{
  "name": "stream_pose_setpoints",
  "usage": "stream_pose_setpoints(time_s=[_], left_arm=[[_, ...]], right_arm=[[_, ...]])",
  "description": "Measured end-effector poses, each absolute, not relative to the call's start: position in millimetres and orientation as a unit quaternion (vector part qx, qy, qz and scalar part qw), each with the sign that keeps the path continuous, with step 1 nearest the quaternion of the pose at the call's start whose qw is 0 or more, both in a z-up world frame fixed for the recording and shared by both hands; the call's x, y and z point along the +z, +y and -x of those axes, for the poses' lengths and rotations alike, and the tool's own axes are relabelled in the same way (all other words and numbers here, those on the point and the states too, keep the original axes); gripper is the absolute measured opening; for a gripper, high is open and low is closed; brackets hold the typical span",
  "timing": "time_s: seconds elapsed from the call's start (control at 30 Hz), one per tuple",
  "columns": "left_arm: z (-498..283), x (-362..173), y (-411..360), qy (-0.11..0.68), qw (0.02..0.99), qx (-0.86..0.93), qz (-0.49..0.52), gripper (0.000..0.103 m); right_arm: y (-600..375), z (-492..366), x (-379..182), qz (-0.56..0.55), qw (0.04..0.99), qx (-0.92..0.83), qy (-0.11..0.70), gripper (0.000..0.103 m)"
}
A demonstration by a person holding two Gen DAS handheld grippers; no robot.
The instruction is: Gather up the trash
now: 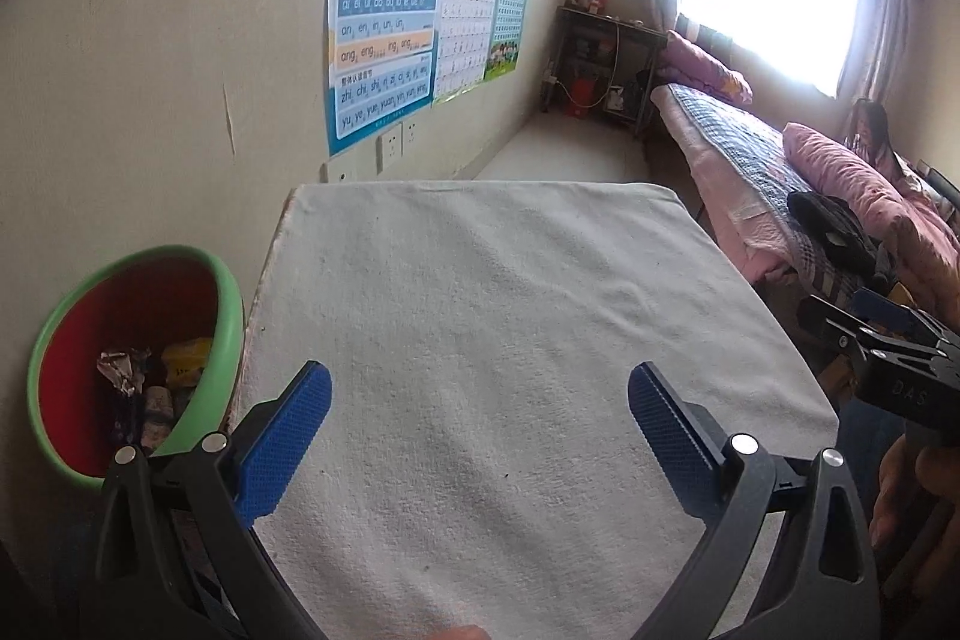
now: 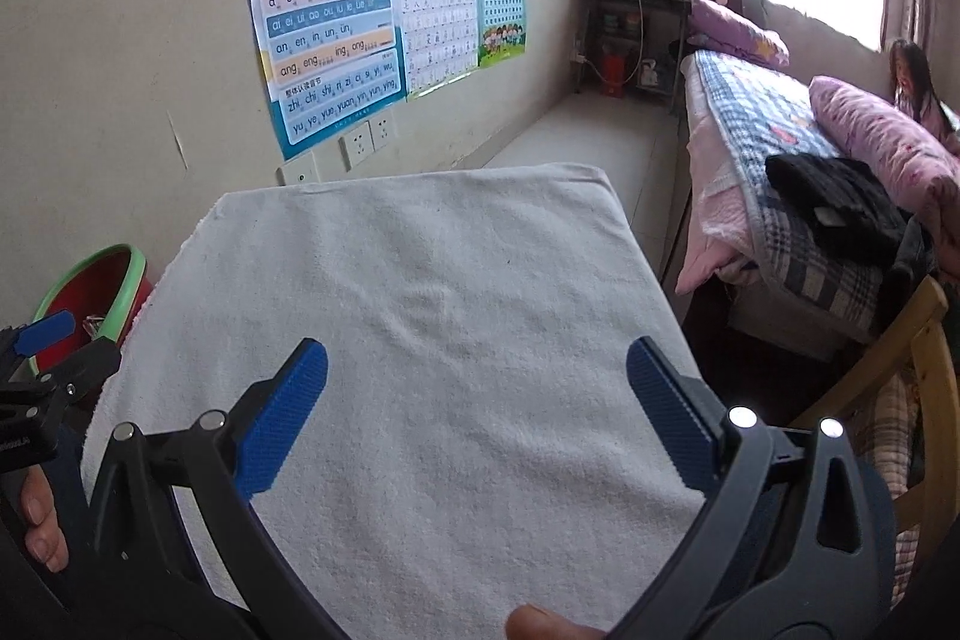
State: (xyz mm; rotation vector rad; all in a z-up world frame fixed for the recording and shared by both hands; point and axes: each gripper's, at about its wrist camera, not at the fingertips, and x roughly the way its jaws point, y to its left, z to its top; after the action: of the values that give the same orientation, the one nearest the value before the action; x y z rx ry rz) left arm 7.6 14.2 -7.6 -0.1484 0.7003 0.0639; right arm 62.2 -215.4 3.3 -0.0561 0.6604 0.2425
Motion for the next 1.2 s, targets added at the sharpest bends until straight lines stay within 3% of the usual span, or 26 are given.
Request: stream_pose_setpoints(time_s=[1.2], left_arm=[[-10.4, -9.3, 11.3, 0.345, 0.935, 0.028, 0.075, 0.095]], right_arm=[[-209.8, -60.7, -2.5, 0.043, 0.939, 0.11, 0.324, 0.098]])
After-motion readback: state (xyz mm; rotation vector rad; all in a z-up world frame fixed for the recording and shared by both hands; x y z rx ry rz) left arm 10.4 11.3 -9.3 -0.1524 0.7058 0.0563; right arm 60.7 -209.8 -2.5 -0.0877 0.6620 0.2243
